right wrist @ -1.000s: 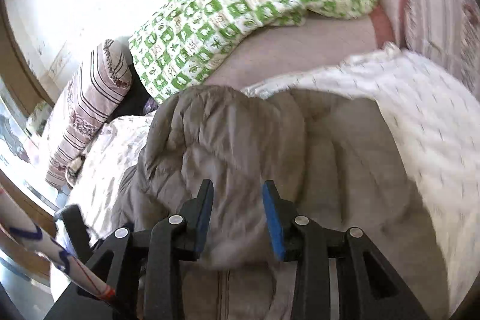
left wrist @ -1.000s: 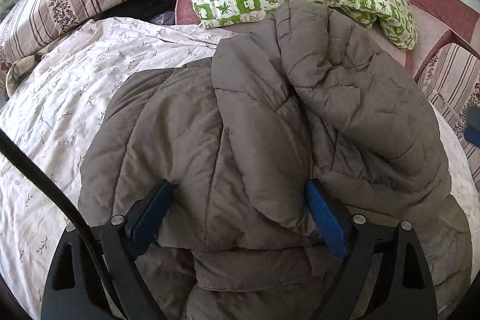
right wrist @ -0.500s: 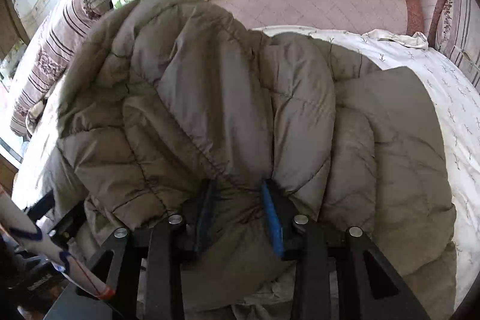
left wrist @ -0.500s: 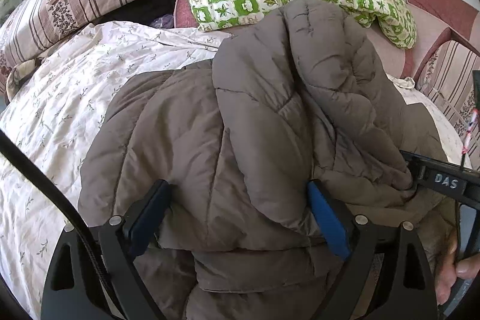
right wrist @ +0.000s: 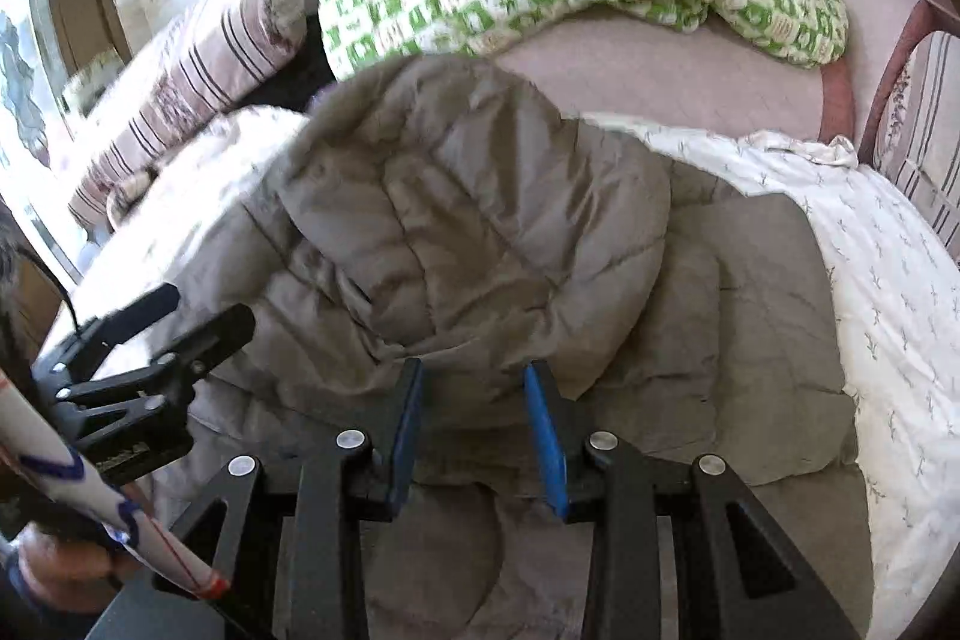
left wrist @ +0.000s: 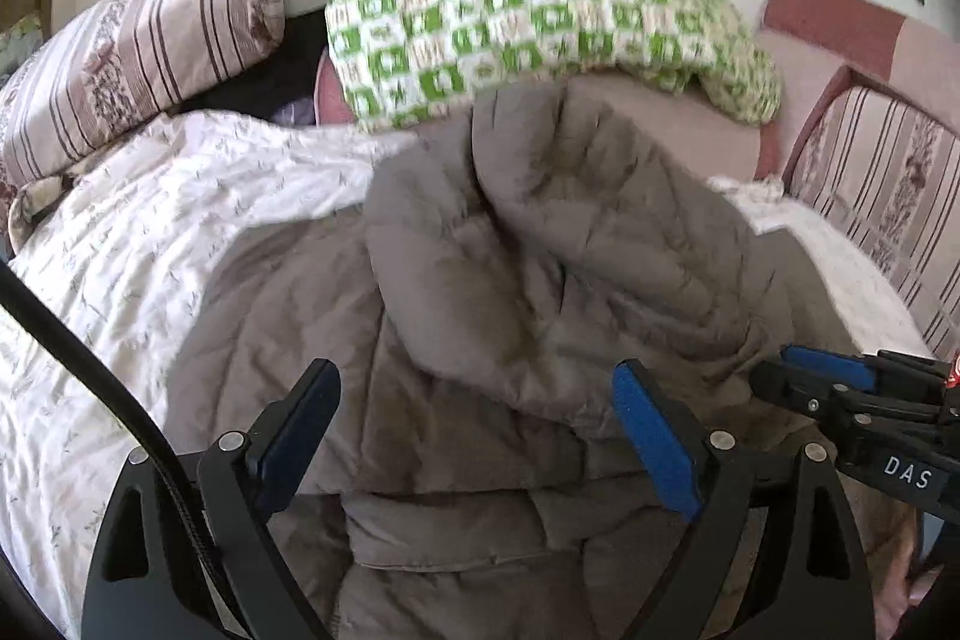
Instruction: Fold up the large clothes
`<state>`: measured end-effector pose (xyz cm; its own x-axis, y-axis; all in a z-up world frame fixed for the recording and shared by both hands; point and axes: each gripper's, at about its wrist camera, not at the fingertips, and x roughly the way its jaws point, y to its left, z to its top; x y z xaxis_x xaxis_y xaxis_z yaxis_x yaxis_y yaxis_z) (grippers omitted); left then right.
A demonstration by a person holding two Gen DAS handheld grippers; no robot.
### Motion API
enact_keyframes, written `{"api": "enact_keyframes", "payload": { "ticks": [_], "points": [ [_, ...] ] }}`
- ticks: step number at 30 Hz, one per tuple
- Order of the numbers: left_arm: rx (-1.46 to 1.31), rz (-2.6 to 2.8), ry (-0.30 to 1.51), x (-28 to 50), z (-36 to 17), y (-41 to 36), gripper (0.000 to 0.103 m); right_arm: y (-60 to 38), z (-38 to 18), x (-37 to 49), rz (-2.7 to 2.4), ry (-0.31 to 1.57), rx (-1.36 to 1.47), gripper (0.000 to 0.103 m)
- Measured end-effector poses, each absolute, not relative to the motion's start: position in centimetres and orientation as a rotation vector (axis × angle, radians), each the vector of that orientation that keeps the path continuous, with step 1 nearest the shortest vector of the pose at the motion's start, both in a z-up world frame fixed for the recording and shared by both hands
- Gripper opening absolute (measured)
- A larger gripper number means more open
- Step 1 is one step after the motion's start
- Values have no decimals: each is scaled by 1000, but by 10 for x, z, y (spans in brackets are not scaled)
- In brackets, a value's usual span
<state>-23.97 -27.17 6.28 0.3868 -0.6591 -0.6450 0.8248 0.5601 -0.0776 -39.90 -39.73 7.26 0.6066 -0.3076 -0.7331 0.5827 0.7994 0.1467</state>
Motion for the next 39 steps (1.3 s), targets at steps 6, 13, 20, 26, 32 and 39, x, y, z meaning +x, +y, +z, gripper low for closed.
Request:
{"api": "enact_keyframes", "payload": {
  "ticks": [6,13,20,26,32,39],
  "points": [
    [320,-935,728,-238,44,-281,92,-403,46,-394,-513,801,411,38],
    [338,-918,728,-238,39,-283,95,-407,37,-392,-517,804,439,39],
    [307,-921,725,-243,50,-271,95,-406,48,-402,-499,782,467,40],
    [293,-938,704,-258,68,-255,95,-396,69,-424,-509,753,491,43],
    [268,-944,693,-284,87,-215,95,-374,81,-460,-506,736,542,47],
    [321,-914,752,-341,70,-153,95,-316,67,-521,-481,769,570,53]
  ]
}}
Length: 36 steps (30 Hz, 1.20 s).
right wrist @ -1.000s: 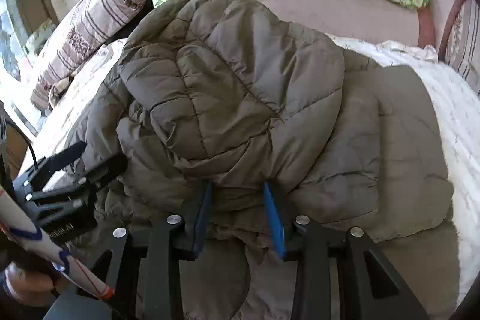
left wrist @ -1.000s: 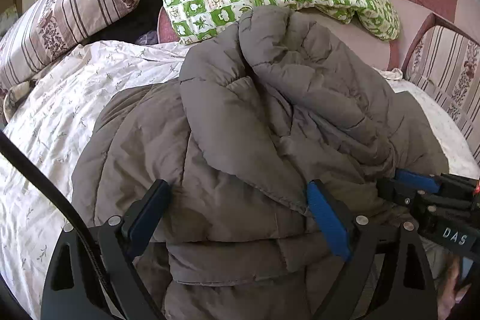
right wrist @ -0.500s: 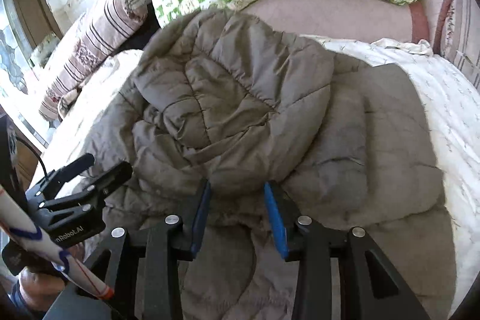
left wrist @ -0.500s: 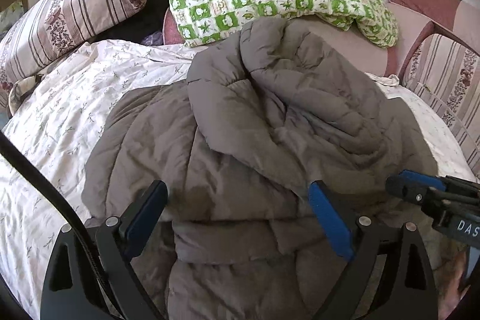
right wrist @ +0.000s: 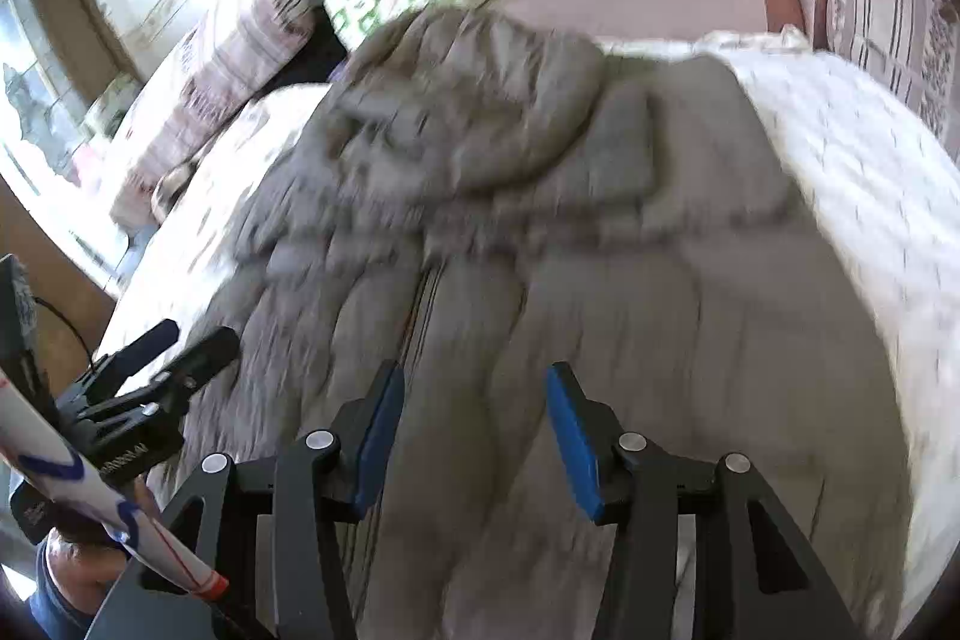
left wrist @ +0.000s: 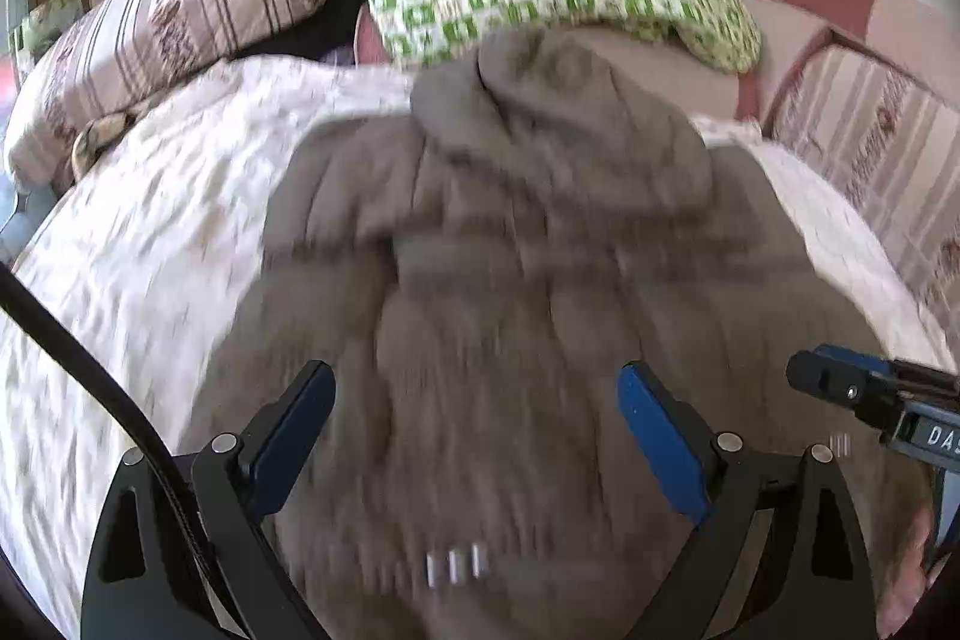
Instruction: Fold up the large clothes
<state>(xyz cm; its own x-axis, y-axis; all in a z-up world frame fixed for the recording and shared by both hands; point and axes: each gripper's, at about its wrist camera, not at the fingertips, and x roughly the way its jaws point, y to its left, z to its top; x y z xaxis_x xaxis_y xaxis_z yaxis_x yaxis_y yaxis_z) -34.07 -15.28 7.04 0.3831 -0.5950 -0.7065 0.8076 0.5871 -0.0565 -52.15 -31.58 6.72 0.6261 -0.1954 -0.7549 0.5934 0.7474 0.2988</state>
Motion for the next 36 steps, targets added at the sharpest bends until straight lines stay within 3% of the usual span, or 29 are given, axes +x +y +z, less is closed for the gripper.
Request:
{"api": "enact_keyframes", "payload": {
  "ticks": [9,22,36],
  "points": [
    [359,-819,799,-407,32,-78,95,-245,45,-568,-486,823,494,53],
    [401,-773,730,-415,6,-84,103,-222,11,-565,-566,844,334,63],
    [385,-792,688,-414,1,-82,103,-214,5,-562,-622,794,262,71]
  ]
}}
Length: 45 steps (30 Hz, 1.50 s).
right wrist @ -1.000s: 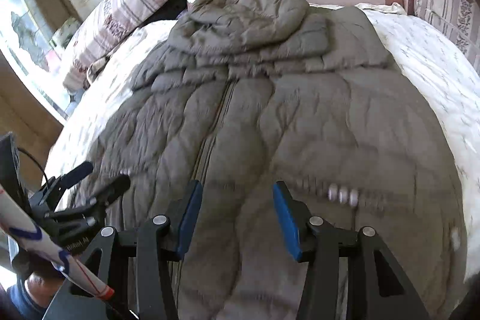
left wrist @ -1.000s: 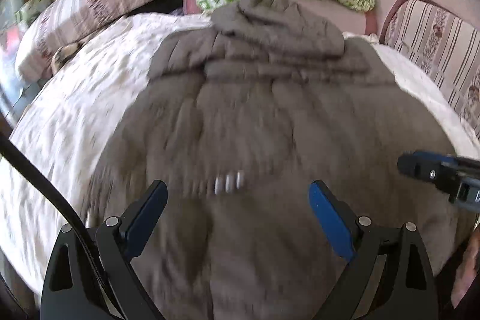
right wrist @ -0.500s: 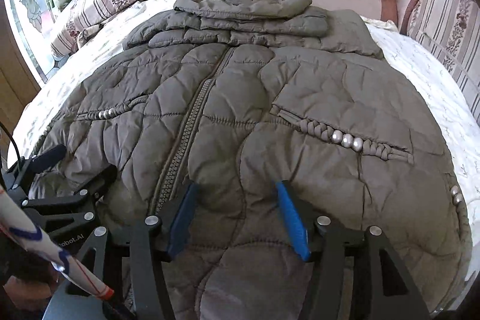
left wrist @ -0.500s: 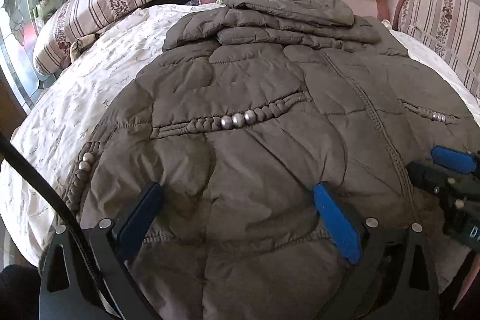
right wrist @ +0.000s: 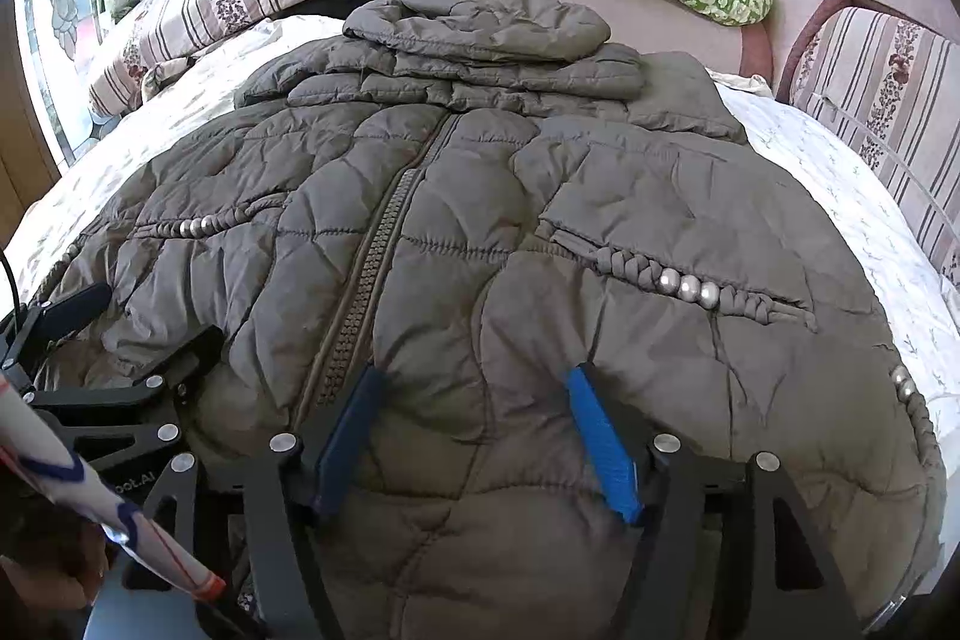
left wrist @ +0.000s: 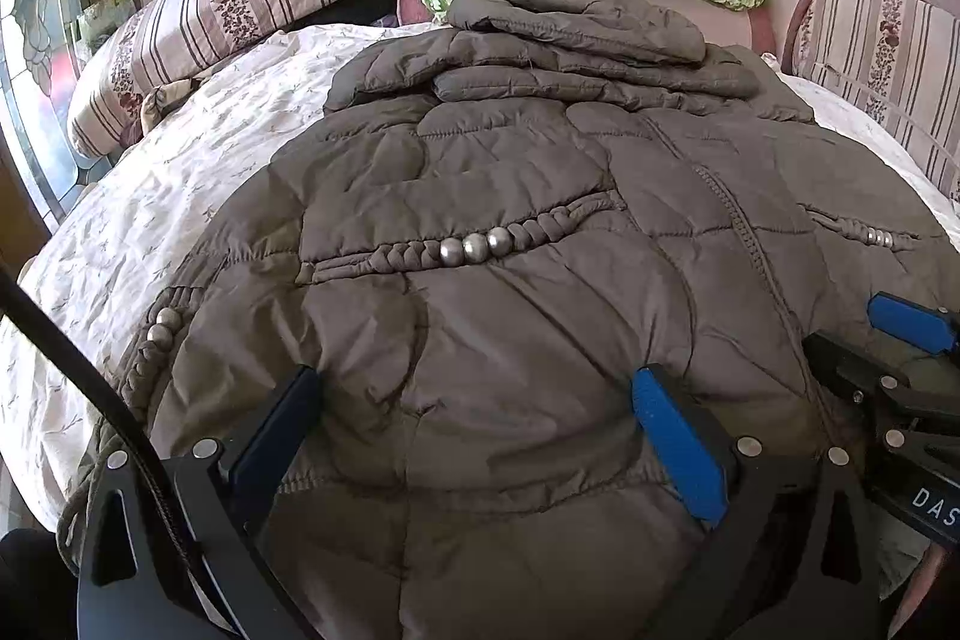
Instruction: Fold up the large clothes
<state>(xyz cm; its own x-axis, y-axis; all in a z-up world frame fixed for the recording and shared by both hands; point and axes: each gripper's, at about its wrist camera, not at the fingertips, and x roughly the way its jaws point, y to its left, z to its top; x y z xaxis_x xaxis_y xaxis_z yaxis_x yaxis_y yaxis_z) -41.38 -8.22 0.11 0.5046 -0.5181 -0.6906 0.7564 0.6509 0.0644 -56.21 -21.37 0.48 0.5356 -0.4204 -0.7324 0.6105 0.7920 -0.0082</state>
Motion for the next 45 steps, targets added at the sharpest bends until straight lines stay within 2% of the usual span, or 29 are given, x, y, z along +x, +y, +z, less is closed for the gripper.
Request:
{"api": "enact_keyframes", "payload": {
  "ticks": [29,45],
  "points": [
    [377,-805,702,-412,-2,-80,103,-213,5,-565,-617,791,254,74],
    [361,-796,712,-425,11,-47,103,-214,11,-573,-591,807,286,81]
  ]
}}
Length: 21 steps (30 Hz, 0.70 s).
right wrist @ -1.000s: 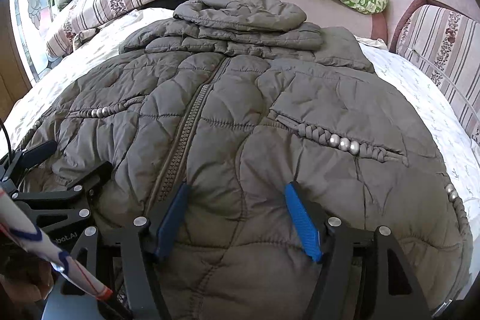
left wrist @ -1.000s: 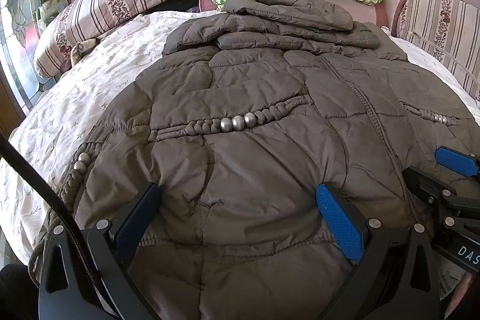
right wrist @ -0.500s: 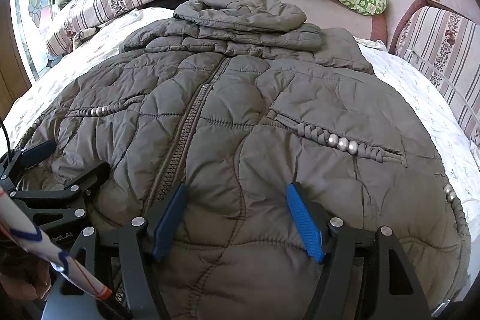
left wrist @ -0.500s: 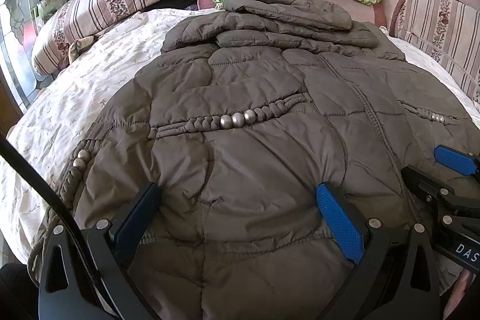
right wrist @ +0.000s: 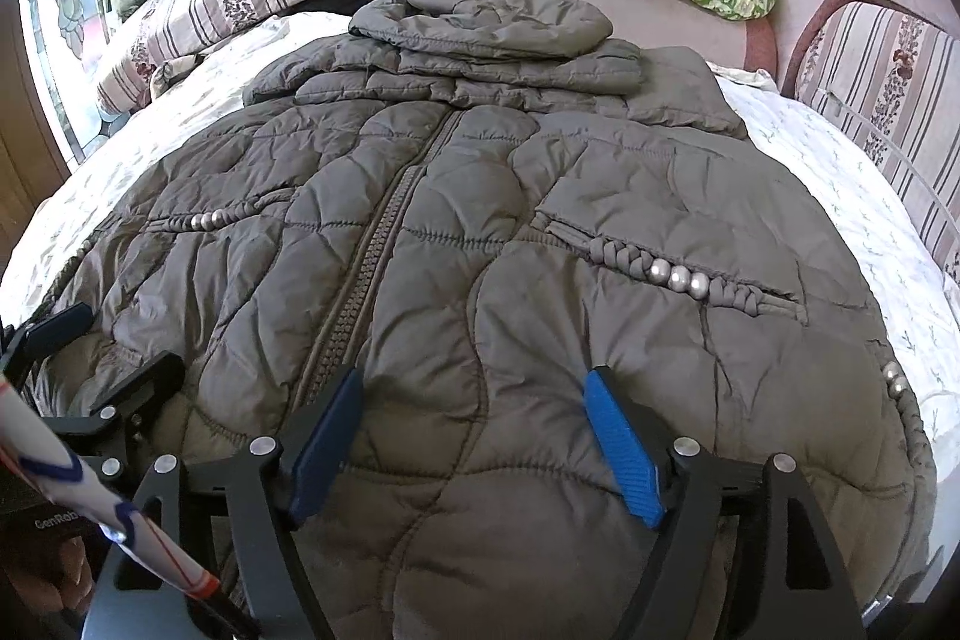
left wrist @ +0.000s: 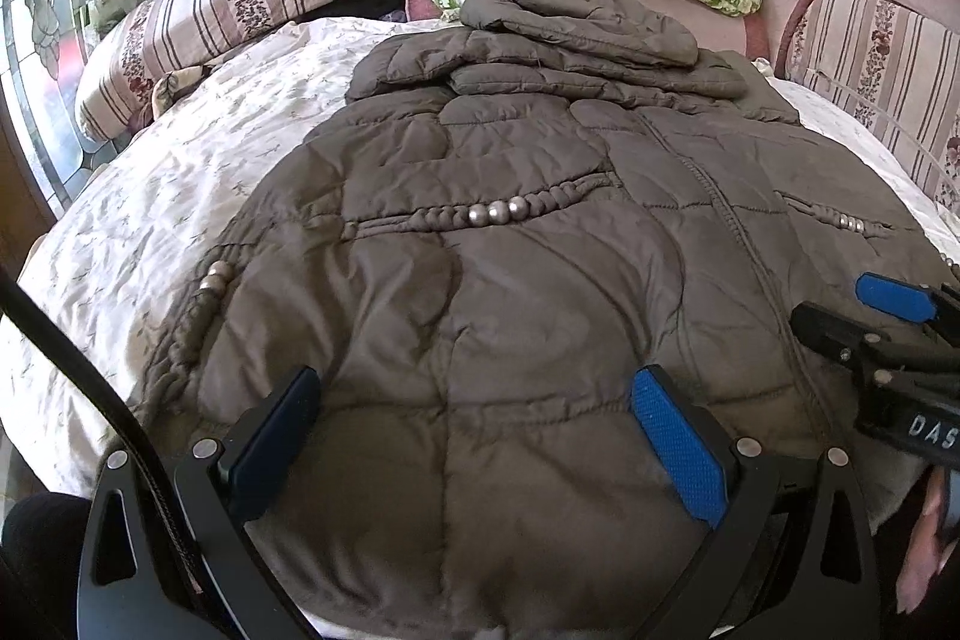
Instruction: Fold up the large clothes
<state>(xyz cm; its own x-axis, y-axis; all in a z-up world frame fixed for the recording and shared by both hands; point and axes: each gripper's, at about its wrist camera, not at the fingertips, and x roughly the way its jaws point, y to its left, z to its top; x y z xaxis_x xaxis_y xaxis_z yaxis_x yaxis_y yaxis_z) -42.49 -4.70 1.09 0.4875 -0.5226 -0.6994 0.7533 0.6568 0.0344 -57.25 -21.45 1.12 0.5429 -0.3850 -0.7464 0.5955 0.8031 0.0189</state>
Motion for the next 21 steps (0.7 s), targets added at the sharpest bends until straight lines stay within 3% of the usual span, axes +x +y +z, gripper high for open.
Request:
{"api": "enact_keyframes", "payload": {
  "ticks": [7,14,21],
  "points": [
    [297,-731,701,-412,22,-24,103,-214,31,-596,-562,736,370,83],
    [322,-716,755,-401,11,-25,103,-225,18,-603,-546,792,466,84],
    [257,-711,735,-390,30,-6,103,-245,38,-628,-580,696,533,84]
  ]
}}
